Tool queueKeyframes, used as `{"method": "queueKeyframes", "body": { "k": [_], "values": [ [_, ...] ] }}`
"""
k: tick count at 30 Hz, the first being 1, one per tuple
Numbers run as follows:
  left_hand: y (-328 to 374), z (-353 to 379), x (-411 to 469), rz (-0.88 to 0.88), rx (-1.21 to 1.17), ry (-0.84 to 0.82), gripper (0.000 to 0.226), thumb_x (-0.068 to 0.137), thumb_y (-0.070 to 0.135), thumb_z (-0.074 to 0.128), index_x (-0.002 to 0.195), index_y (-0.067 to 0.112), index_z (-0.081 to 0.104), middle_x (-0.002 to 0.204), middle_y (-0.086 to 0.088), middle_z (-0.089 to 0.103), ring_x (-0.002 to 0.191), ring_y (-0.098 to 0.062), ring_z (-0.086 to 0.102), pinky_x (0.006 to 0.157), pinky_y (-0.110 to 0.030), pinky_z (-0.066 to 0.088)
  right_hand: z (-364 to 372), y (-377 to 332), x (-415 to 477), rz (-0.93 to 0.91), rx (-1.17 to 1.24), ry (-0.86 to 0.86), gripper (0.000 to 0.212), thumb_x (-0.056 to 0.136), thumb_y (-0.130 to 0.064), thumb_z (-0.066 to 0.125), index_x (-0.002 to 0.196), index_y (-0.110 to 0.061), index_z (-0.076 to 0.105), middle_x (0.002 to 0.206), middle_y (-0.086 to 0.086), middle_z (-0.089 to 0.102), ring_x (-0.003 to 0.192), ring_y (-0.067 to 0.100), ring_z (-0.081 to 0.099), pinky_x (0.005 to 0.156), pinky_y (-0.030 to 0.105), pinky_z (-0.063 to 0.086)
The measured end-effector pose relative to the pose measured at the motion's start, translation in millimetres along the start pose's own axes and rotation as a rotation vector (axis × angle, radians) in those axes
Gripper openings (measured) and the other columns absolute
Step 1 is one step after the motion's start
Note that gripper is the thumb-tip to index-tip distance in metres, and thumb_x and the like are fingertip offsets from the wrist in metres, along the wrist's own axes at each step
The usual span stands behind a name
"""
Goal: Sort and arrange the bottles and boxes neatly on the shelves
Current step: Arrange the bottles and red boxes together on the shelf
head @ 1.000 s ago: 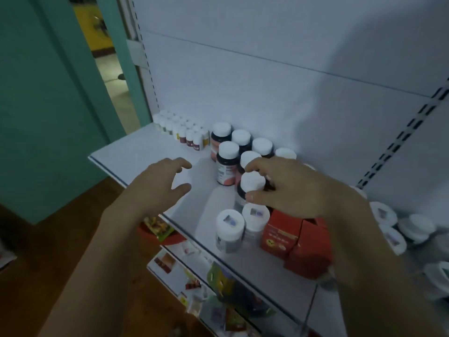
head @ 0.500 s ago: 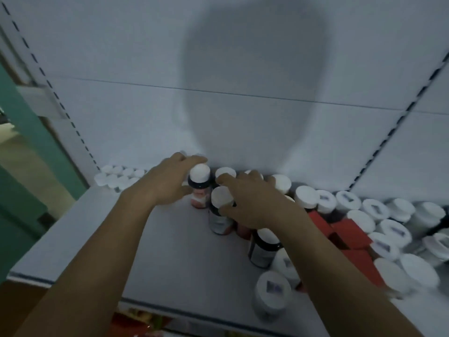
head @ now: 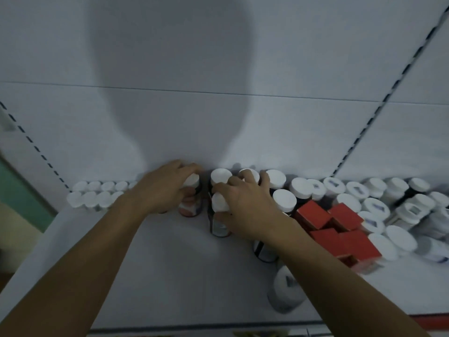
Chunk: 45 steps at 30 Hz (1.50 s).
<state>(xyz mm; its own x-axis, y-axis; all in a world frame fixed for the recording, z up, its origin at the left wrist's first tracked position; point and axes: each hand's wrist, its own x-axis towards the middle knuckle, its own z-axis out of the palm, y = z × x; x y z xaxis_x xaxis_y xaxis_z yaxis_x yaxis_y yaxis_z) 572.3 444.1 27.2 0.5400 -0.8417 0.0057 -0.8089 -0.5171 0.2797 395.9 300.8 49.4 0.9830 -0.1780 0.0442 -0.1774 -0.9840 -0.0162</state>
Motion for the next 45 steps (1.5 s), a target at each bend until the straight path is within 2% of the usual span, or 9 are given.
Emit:
{"method": "queueKeyframes", "body": {
  "k": [6, 11, 16, 21, 26, 29, 35, 42, 45],
  "values": [
    [23, -39, 0, 0.05, 0.002, 0.164, 0.037, 0.097, 0.026, 0.061, 0.133, 0.03, 0.054, 0.119, -0.003, 0.054, 0.106, -0.027, 0.055, 0.089, -0.046, 0.049, -52, 44, -39, 0.078, 0.406, 0.307, 0.047, 0.087, -0.055, 0.065, 0.128, -0.032, 0.057, 0.108, -0.006, 0.061, 0.107, 0.022, 0.051, 0.094, 0.043, 0.043],
    [80, -79, 11, 0.168, 0.062, 0.224, 0.037, 0.095, 0.027, 0.06, 0.132, 0.03, 0.055, 0.107, -0.003, 0.053, 0.097, -0.026, 0.052, 0.087, -0.048, 0.048, -102, 115, -89, 0.136, 0.44, 0.423, 0.045, 0.085, -0.047, 0.073, 0.123, -0.024, 0.061, 0.1, -0.008, 0.064, 0.092, 0.009, 0.056, 0.078, 0.009, 0.037],
    [167, -103, 23, 0.289, 0.023, 0.25, 0.034, 0.092, 0.043, 0.051, 0.126, 0.042, 0.051, 0.097, 0.005, 0.051, 0.088, -0.024, 0.053, 0.08, -0.045, 0.046, -142, 207, -157, 0.241, 0.26, 0.365, 0.048, 0.083, -0.046, 0.076, 0.124, -0.026, 0.059, 0.101, -0.004, 0.068, 0.095, 0.017, 0.061, 0.081, 0.03, 0.043],
    [310, -87, 58, 0.476, 0.007, 0.202, 0.036, 0.093, 0.048, 0.048, 0.129, 0.043, 0.049, 0.106, 0.003, 0.053, 0.094, -0.021, 0.054, 0.084, -0.043, 0.046, -173, 307, -249, 0.345, 0.07, 0.239, 0.05, 0.085, -0.052, 0.07, 0.126, -0.028, 0.055, 0.106, -0.003, 0.071, 0.088, 0.019, 0.06, 0.075, 0.032, 0.042],
    [471, -43, 105, 0.654, 0.048, 0.046, 0.036, 0.1, 0.044, 0.054, 0.135, 0.043, 0.051, 0.11, 0.002, 0.052, 0.107, -0.019, 0.051, 0.091, -0.035, 0.038, -184, 398, -342, 0.492, -0.062, 0.097, 0.05, 0.088, -0.056, 0.064, 0.129, -0.031, 0.05, 0.109, 0.0, 0.068, 0.095, 0.022, 0.059, 0.085, 0.044, 0.053],
    [556, -14, 129, 0.708, 0.107, 0.004, 0.038, 0.099, 0.051, 0.05, 0.137, 0.044, 0.049, 0.117, -0.002, 0.051, 0.113, -0.024, 0.052, 0.101, -0.043, 0.042, -183, 447, -395, 0.586, -0.111, 0.033, 0.051, 0.088, -0.057, 0.062, 0.13, -0.031, 0.048, 0.112, 0.001, 0.065, 0.095, 0.023, 0.057, 0.082, 0.042, 0.053],
    [714, 24, 174, 0.743, 0.185, -0.029, 0.038, 0.099, 0.053, 0.048, 0.131, 0.032, 0.05, 0.12, -0.009, 0.055, 0.103, -0.028, 0.054, 0.095, -0.048, 0.048, -187, 529, -486, 0.812, -0.09, 0.027, 0.057, 0.083, -0.056, 0.067, 0.13, -0.028, 0.049, 0.11, 0.003, 0.06, 0.093, 0.024, 0.055, 0.069, 0.035, 0.046],
    [837, 86, 216, 0.833, 0.179, -0.102, 0.039, 0.1, 0.049, 0.051, 0.133, 0.03, 0.05, 0.124, -0.008, 0.054, 0.102, -0.023, 0.049, 0.096, -0.046, 0.047, -163, 612, -550, 0.951, -0.041, 0.088, 0.056, 0.082, -0.053, 0.066, 0.129, -0.026, 0.053, 0.116, 0.005, 0.063, 0.097, 0.026, 0.059, 0.073, 0.037, 0.05],
    [870, 114, 234, 0.859, 0.188, -0.163, 0.035, 0.099, 0.044, 0.054, 0.131, 0.031, 0.051, 0.122, -0.008, 0.055, 0.104, -0.024, 0.052, 0.094, -0.044, 0.046, -144, 652, -561, 0.971, -0.006, 0.091, 0.056, 0.083, -0.052, 0.065, 0.131, -0.027, 0.054, 0.124, 0.004, 0.06, 0.106, 0.026, 0.058, 0.086, 0.042, 0.053]
  ]
}}
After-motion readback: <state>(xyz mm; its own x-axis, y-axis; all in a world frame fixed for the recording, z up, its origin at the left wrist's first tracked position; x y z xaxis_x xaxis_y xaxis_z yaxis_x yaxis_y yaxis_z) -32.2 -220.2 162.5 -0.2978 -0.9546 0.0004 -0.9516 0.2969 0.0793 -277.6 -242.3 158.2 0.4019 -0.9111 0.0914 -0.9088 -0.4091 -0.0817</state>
